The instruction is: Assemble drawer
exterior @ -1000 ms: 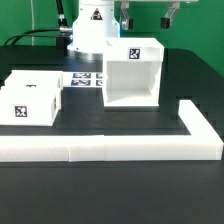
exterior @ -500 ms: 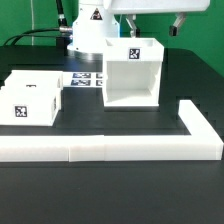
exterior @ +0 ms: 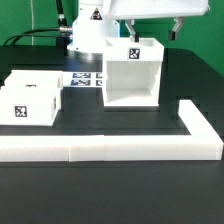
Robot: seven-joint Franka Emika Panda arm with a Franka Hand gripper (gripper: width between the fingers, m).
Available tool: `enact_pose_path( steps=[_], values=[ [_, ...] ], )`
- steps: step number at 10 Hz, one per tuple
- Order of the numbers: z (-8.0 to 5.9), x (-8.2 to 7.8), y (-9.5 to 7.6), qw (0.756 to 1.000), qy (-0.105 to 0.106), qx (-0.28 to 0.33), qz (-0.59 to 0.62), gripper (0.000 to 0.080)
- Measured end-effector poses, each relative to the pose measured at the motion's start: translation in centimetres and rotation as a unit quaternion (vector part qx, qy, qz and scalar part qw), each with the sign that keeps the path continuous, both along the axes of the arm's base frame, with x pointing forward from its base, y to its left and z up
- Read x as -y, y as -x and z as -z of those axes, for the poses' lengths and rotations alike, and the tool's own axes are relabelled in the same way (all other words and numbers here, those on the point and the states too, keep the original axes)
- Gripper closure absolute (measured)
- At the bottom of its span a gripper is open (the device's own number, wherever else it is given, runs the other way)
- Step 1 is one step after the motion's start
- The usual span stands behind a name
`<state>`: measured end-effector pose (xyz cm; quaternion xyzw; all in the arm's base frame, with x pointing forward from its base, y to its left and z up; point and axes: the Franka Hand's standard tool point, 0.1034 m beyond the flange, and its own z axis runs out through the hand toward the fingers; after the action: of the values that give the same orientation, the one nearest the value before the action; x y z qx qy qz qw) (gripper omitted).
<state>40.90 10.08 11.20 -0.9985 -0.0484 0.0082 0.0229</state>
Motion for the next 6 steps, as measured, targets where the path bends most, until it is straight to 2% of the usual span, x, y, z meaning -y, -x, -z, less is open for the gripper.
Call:
enact_pose_path(
  steps=[3,4,5,6],
  values=[
    [1.7,-0.1,0.8,1.000,-0.009,0.000,0.019,0.0150],
    [1.7,-0.2,0.6,1.000,-0.009,0.005,0.027,0.0150],
    [1.7,-0.4,0.6,0.999,-0.008,0.005,0.034,0.0272],
    [1.7,-0.4,0.6,0.999,-0.008,0.004,0.034,0.0431]
  ],
)
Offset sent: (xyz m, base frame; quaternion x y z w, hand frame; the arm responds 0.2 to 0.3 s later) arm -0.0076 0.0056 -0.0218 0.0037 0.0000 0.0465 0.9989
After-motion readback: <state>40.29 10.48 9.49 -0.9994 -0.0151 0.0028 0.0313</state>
